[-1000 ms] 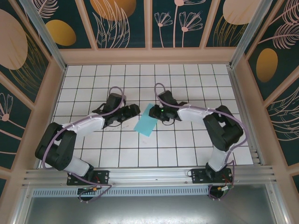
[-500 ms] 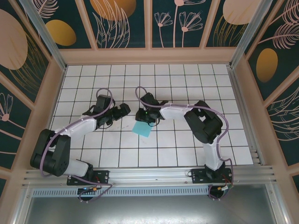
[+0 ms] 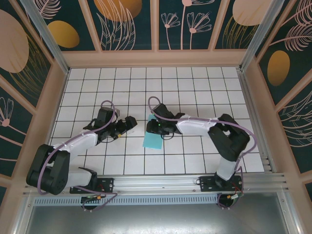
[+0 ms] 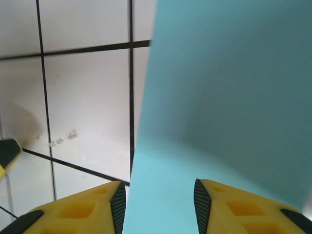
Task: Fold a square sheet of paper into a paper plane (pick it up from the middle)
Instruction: Fold the triangle a second time at the center of the table.
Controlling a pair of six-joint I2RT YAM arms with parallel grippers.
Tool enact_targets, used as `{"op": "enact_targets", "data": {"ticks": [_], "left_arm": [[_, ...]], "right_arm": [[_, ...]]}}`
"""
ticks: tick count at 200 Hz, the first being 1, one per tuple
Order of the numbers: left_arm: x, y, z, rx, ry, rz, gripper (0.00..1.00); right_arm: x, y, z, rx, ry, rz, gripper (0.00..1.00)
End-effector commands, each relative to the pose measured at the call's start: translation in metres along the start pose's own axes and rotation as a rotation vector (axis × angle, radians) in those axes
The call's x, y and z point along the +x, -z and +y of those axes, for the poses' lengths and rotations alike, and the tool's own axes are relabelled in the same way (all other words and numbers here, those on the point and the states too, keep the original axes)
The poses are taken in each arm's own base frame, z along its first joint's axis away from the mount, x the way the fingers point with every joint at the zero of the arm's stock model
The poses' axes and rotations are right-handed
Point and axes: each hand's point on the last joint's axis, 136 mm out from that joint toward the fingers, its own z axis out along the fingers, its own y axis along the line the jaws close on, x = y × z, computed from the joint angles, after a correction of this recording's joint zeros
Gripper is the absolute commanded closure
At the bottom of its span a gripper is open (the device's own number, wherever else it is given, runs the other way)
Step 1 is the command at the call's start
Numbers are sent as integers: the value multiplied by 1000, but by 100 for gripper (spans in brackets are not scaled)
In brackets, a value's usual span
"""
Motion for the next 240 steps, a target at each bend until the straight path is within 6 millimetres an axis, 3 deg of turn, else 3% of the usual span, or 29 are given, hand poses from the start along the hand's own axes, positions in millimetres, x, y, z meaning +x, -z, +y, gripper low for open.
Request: {"op": "enact_targets", "data": {"ticks": [1, 42, 115, 180, 240], "left_arm": [[14, 6, -11, 85, -2, 56, 2], [35, 10, -9, 101, 6, 122, 3], [60, 12, -14, 130, -27, 161, 5], [80, 0, -22, 107, -62, 206, 6], [84, -3, -32, 134, -90, 211, 6]], "right_arm": [[2, 10, -14, 8, -183, -54, 56], [11, 16, -32, 26, -296, -74, 54], [15, 11, -22, -41, -258, -43, 55], [22, -3, -54, 38, -277, -41, 56], [33, -10, -76, 103, -250, -6, 57]]}}
